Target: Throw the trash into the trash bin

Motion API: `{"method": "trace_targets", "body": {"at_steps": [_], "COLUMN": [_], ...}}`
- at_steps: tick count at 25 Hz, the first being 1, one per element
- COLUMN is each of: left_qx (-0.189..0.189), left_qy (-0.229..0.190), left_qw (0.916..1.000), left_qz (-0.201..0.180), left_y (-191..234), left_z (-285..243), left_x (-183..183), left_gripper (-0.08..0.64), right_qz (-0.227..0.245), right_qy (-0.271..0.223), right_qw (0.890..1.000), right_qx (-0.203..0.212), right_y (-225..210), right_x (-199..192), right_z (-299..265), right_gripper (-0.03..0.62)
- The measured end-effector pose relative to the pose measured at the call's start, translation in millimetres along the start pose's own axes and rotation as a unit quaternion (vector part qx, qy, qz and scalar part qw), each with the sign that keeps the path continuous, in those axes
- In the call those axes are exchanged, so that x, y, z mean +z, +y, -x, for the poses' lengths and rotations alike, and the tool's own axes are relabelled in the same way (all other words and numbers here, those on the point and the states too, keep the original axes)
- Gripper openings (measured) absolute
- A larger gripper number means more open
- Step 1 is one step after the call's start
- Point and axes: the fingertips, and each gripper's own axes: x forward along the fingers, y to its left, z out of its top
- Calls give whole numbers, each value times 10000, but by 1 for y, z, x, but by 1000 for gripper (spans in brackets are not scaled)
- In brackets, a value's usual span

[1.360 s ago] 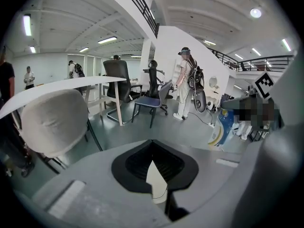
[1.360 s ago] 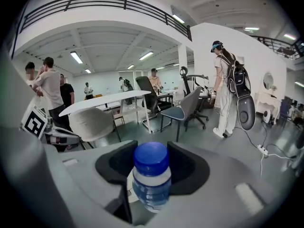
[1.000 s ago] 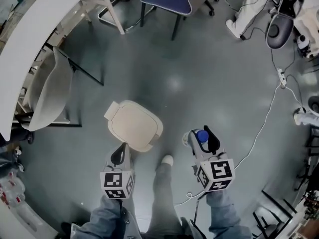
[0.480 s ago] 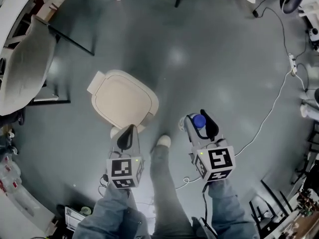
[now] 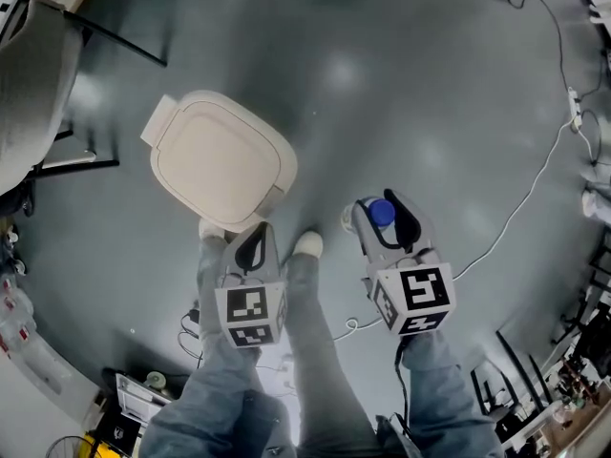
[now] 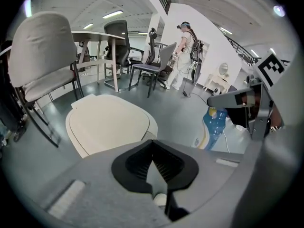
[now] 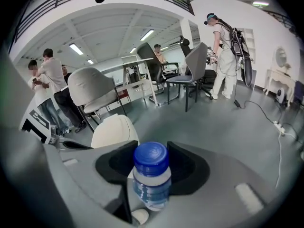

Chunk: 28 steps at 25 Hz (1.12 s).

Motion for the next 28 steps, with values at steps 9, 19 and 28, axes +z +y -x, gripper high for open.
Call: {"method": "trace_targets", "body": {"at_steps": [9,19,28], "left_qx": [94,300,423], "left_qy": [267,441,704], "left_qw": [9992,9977,9949], "left_qz": [278,419,581], "left_y": [1,0,-1], "left_z": [-32,-49,-54], "left_x": [-11,-17,-23], "left_gripper": [11,11,11], "right_qz": [-66,-115,-110], "right_qy": [117,207,259], "right_qw": [9998,9995,9994], "right_qx": [-168,-189,-205], "right_y": [-21,-32,-38], "right_x": [-15,-17,-18], "right_z": [-6,-8,-10], "right_gripper": [198,198,198]}}
